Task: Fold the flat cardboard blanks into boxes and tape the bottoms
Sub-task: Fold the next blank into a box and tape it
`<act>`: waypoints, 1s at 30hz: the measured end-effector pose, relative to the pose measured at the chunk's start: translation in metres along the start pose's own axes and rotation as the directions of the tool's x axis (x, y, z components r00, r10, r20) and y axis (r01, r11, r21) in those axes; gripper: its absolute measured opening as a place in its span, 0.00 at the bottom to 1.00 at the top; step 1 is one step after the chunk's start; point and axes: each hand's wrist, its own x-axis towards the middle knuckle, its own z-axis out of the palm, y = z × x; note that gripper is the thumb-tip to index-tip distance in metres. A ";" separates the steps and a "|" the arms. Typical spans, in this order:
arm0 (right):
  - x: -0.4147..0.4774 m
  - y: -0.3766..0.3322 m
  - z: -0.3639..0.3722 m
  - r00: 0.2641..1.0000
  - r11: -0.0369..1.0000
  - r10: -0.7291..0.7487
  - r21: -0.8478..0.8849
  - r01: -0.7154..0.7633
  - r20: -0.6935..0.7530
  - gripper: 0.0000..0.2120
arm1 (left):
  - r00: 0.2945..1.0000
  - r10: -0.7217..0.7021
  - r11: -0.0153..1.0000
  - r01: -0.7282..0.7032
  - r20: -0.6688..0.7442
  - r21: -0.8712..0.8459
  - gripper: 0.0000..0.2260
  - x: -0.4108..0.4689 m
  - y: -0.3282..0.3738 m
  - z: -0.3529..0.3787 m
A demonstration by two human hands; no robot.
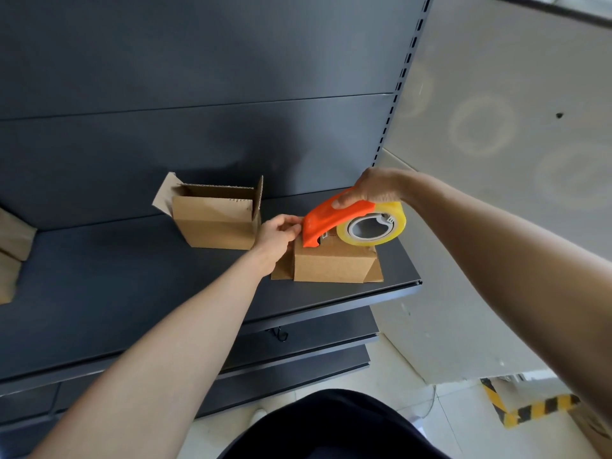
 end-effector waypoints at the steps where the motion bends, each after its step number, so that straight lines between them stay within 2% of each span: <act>1: 0.000 0.000 0.000 1.000 1.000 -0.004 0.002 0.004 0.002 0.22 | 1.000 -0.006 1.000 0.006 -0.008 0.006 0.08 0.000 -0.002 0.000; 9: 0.003 0.000 -0.002 0.999 1.000 -0.028 -0.005 0.028 0.018 0.21 | 0.999 0.000 1.000 0.002 -0.052 0.030 0.07 -0.002 0.009 0.003; 13: 0.001 0.002 -0.004 0.999 0.999 -0.034 -0.020 0.035 0.021 0.21 | 0.995 0.038 0.995 -0.029 -0.097 0.093 0.05 -0.001 0.010 0.005; 19: -0.006 0.018 -0.008 0.999 0.999 -0.039 -0.036 0.040 0.030 0.28 | 0.988 0.100 0.972 -0.072 -0.114 0.224 0.06 -0.002 0.015 0.012; 22: -0.007 0.019 -0.008 0.999 0.999 -0.041 -0.032 0.042 0.021 0.25 | 0.988 0.088 0.968 -0.055 -0.124 0.243 0.07 -0.004 0.020 0.018; 24: -0.006 0.020 -0.007 0.999 0.999 -0.048 -0.014 0.048 0.006 0.24 | 0.989 0.038 0.980 -0.010 -0.141 0.198 0.08 -0.003 0.023 0.022; 27: -0.006 0.023 -0.006 0.999 0.999 -0.050 0.002 0.050 0.003 0.25 | 0.990 -0.068 0.997 0.072 -0.124 0.031 0.08 -0.004 0.019 0.027; 30: -0.005 0.025 -0.006 0.999 0.998 -0.054 0.013 0.054 0.004 0.25 | 0.990 -0.064 0.998 0.066 -0.128 0.016 0.10 -0.004 0.015 0.032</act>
